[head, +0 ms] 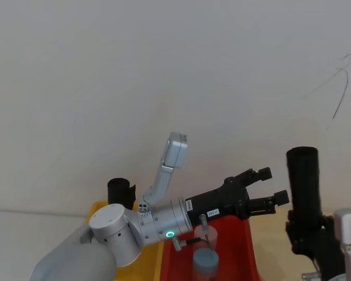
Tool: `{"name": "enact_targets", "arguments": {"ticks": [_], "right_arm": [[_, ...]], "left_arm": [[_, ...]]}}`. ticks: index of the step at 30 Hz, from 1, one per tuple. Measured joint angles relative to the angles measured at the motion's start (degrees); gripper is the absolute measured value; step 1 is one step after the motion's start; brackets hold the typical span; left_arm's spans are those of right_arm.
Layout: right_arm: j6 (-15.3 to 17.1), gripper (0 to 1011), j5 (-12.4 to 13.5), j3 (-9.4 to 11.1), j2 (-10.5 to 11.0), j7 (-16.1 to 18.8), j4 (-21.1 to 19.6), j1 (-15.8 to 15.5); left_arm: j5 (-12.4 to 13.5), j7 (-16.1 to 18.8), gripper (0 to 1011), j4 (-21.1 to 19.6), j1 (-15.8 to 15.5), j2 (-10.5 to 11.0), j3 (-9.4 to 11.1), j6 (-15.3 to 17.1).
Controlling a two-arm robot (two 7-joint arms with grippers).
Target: Pick up the garbage bag with the one hand and transfer it to the other hand.
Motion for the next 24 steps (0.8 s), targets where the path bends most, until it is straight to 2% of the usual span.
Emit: {"name": "enact_targets", "arguments": {"ticks": [10, 14, 18, 21, 24], "right_arm": [[4.3, 545, -0.6, 2.9, -2.2, -4.9, 4.9, 4.3], [5.6, 623, -1.1, 4.1, -3.1, -7.1, 7.7, 6.6], [6.9, 781, -1.6, 5.6, -4.1, -10.0, 11.9, 9.7], [7.4, 834, -2.1, 6.5, -4.7, -12.0, 14.8, 11.8], [7.9, 935, -2.5, 7.2, -5.1, -13.6, 16.9, 13.3]], "left_arm": [[0.0, 0.0, 1002, 0.0, 0.0, 0.0, 0.0, 0.0], [0.0, 0.0, 1002, 0.0, 0.0, 0.0, 0.0, 0.0], [0.0, 0.0, 1002, 0.0, 0.0, 0.0, 0.0, 0.0], [0.0, 0.0, 1002, 0.0, 0.0, 0.0, 0.0, 0.0], [0.0, 0.0, 1001, 0.0, 0.0, 0.0, 0.0, 0.0]]}}
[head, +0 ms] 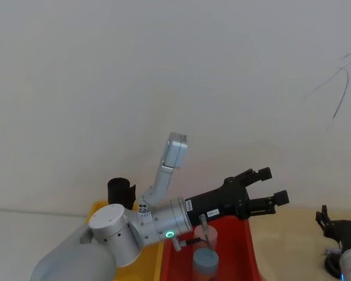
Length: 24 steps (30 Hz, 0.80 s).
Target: Pick up the garbage bag with the one hand and transfer it to the other hand.
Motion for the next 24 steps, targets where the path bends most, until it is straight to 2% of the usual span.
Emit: {"name": "enact_targets", "arguments": {"ticks": [4, 10, 17, 24], "right_arm": [[0.5, 1001, -0.4, 0.6, -0.4, -1.0, 1.5, 1.1], [1.3, 1001, -0.6, 0.8, -0.5, -0.8, 1.2, 1.0], [2.7, 1001, -0.6, 0.2, -0.3, 2.2, -2.5, -1.4], [3.9, 1001, -0.3, -0.9, 0.4, 6.1, -7.4, -4.8]], "left_arm": [[0.0, 0.3, 1002, -0.6, 0.3, 0.2, 0.0, 0.0], [0.4, 2.6, 1001, -3.9, 1.9, 1.4, 0.1, -0.2], [1.7, 7.2, 1002, -9.9, 4.7, 3.8, 0.3, -0.4], [3.8, 13.5, 1001, -18.0, 8.7, 7.3, 0.2, -0.1]]}}
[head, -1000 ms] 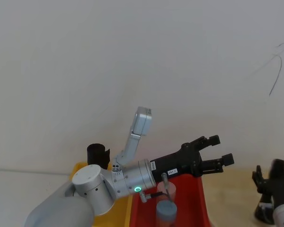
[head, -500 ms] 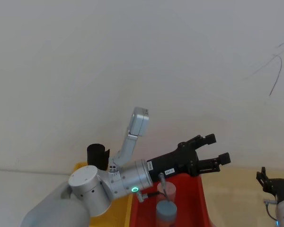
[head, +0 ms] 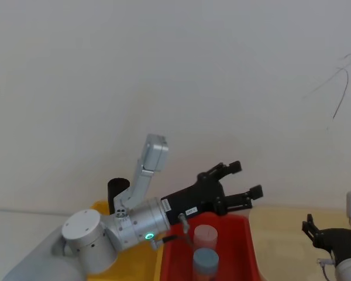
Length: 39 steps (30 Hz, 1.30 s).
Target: Pick up the garbage bag with the one hand and transfer it to the other hand.
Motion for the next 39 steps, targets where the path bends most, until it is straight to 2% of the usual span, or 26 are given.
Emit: {"name": "enact_targets", "arguments": {"ticks": [3, 5, 7, 11, 13, 15, 16, 18, 22, 23, 24, 28, 33, 39], "right_arm": [[0.5, 1001, 0.4, -0.6, 0.5, 2.5, -2.7, -1.9], [0.6, 1001, 0.5, -0.7, 0.6, 2.9, -3.2, -2.2], [1.0, 1001, 1.0, -1.3, 1.1, 5.0, -5.5, -3.9], [1.3, 1001, 1.5, -1.8, 1.8, 7.0, -7.8, -5.6], [1.7, 1001, 2.2, -2.4, 2.5, 9.2, -10.0, -7.1], [1.8, 1001, 2.3, -2.5, 2.6, 9.7, -10.5, -7.5], [2.2, 1001, 2.9, -3.0, 3.2, 11.4, -12.1, -8.6], [2.3, 1001, 3.1, -3.1, 3.4, 11.9, -12.5, -8.9], [3.0, 1001, 4.3, -4.0, 4.6, 15.1, -15.5, -10.9], [3.5, 1001, 4.8, -4.3, 5.0, 16.3, -16.5, -11.5], [3.5, 1001, 4.8, -4.3, 5.0, 16.3, -16.5, -11.5], [4.9, 1001, 5.9, -5.0, 5.9, 18.8, -18.8, -12.8], [8.3, 1001, 7.9, -6.4, 7.4, 23.1, -22.5, -14.2], [12.1, 1001, 9.2, -8.0, 8.2, 26.1, -25.0, -14.6]], "left_arm": [[0.7, 2.2, 1002, -2.4, 1.2, 1.0, -0.1, 0.2], [1.6, 5.1, 1001, -5.7, 2.9, 2.5, -0.2, 0.6], [2.1, 6.5, 1002, -7.5, 3.9, 3.3, -0.3, 0.8], [3.1, 9.4, 1002, -10.4, 5.5, 4.7, -0.5, 1.3], [4.0, 12.2, 1002, -13.5, 7.2, 6.1, -0.8, 1.8], [4.8, 14.5, 1001, -15.6, 8.4, 7.1, -1.1, 2.2], [5.0, 15.2, 1001, -16.5, 9.0, 7.5, -1.2, 2.3], [5.5, 16.7, 1002, -17.9, 9.8, 8.2, -1.4, 2.6], [6.8, 20.7, 1002, -21.9, 12.3, 10.2, -2.1, 3.5], [6.8, 20.7, 1002, -21.9, 12.3, 10.2, -2.1, 3.5], [7.3, 22.1, 1001, -23.4, 13.3, 10.8, -2.5, 3.9], [8.4, 25.4, 1002, -26.8, 15.6, 12.5, -3.4, 4.8], [9.1, 27.7, 1001, -29.2, 17.3, 13.7, -4.1, 5.5], [9.8, 29.7, 1002, -31.6, 19.1, 14.8, -4.9, 6.2]]}}
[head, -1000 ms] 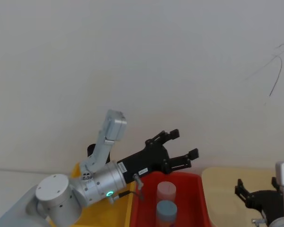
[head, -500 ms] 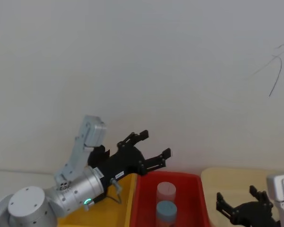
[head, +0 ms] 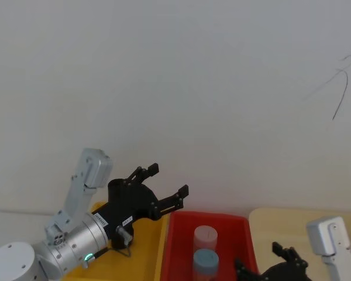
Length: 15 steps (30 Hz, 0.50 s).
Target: Pick up the garbage bag with the one hand and transfer it to the other hand.
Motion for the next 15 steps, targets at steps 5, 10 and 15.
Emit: {"name": "enact_targets", "arguments": {"ticks": [5, 10, 15], "right_arm": [[3.0, 1001, 0.6, -1.7, 0.3, 1.6, -1.1, 0.3], [5.1, 1001, 0.8, -3.1, 0.1, 2.4, -1.1, 1.2], [6.5, 1001, 0.8, -4.5, -0.3, 2.6, 0.0, 2.7]], "left_arm": [[0.3, 1.0, 1002, -1.1, 0.8, 0.5, -0.4, 0.3], [0.6, 1.8, 1001, -1.9, 1.4, 0.9, -0.6, 0.6], [0.7, 2.3, 1002, -2.5, 1.8, 1.2, -0.8, 0.8]]}}
